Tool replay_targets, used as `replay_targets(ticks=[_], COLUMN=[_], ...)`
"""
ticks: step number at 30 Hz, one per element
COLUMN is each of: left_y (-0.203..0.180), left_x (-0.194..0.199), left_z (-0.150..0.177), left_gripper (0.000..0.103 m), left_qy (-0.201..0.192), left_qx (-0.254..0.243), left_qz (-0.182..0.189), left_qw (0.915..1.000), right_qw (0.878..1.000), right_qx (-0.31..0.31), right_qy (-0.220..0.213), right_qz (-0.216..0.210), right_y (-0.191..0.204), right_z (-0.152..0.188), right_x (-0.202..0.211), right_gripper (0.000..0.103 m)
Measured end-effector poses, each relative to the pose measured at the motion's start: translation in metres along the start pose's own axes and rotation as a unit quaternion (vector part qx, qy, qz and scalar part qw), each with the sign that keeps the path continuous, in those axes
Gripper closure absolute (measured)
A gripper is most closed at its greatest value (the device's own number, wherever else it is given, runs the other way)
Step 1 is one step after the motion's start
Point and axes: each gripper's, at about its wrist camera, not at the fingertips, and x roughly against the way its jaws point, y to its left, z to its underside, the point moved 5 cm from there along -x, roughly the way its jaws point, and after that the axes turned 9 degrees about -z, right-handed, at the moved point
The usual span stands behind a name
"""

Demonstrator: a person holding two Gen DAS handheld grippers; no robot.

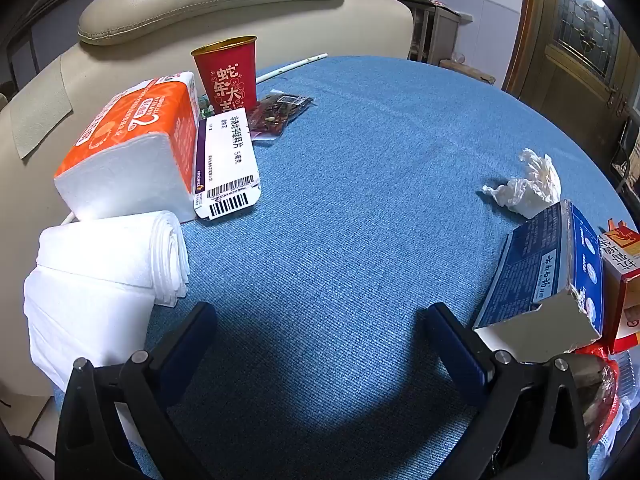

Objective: Collect trash

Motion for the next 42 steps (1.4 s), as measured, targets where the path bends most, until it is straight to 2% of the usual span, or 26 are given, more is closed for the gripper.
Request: replay_targets(ticks=[37, 42], left_y=[0.0004, 0.0060], left_x=[0.0002, 0.0095], left_z=[0.0001, 0.0013], left_gripper=[0.000, 0.000], left_qy=[0.000, -0.006], left_qx=[0.000, -0.004], left_qz=[0.000, 0.010], left_qw=[1.0000, 0.9999], right_qw=[1.000, 1.000], right_qx=[0.001, 0.001], right_qy=[-0.001, -0.001], right_qz=[0.001, -0.001], right_y=[0.0007, -0.0002], right_z=[-0.0003, -0.0011], right_x=[-0.0003, 0.0011], right_gripper=[0.000, 0.000])
